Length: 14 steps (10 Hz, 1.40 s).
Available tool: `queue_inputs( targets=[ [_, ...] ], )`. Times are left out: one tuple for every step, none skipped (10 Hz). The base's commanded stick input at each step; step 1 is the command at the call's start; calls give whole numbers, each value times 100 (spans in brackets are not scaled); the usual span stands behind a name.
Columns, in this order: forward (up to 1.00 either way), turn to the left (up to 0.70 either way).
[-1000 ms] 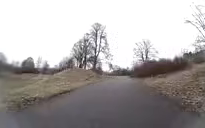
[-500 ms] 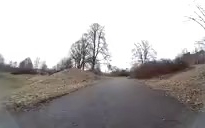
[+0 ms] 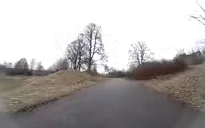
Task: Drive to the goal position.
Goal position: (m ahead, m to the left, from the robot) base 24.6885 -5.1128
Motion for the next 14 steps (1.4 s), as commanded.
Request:
queue_inputs(
  targets=[
    [100, 0],
    [100, 0],
    [100, 0],
    [100, 0],
    [100, 0],
    [100, 0],
    [100, 0],
    [100, 0],
    [100, 0],
    [100, 0],
    [100, 0],
    [100, 0],
    [100, 0],
    [100, 0]
  ],
)
